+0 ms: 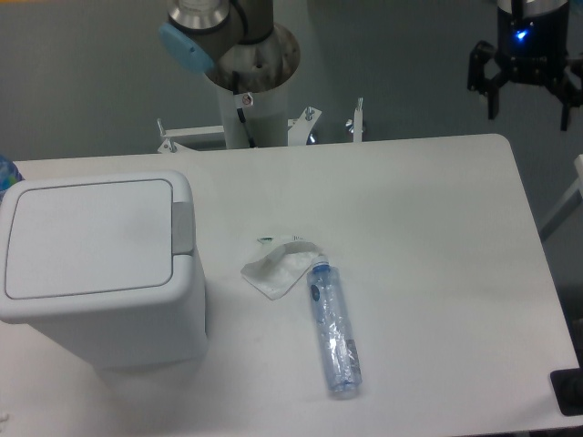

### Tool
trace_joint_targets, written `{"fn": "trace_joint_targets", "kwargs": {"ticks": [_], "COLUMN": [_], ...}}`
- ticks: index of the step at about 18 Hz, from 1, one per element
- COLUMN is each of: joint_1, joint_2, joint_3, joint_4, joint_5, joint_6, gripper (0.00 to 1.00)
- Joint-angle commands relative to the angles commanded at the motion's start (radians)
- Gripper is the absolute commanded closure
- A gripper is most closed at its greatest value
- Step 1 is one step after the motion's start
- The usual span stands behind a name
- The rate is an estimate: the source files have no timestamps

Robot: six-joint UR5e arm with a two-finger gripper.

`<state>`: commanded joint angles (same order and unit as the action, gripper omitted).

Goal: Open the trash can
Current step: 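Move the open gripper down toward the trash can lid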

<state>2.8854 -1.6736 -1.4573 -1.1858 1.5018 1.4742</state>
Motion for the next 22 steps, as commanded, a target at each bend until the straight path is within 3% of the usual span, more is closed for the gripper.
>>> {"fn": "trace_joint_targets", "kwargs": {"ticks": [5, 8, 13, 18, 22], "joint_1": [-0.006, -0.009, -0.110, -0.179, -0.270], "joint_2": [-0.003, -0.024, -0.031, -0.029, -0.028], "joint_3": [0.000, 0.014, 0.038, 0.038, 0.022], "joint_4": [0.002, 0.000, 0.000, 0.000, -0.002], "joint_5": [-0.009, -0.073, -0.119, -0.144, -0.146], "joint_6": [-0.011, -0.052, -0.368, -0.581, -0.843], "gripper": [0.00, 0.00, 0.00, 0.00, 0.00]}}
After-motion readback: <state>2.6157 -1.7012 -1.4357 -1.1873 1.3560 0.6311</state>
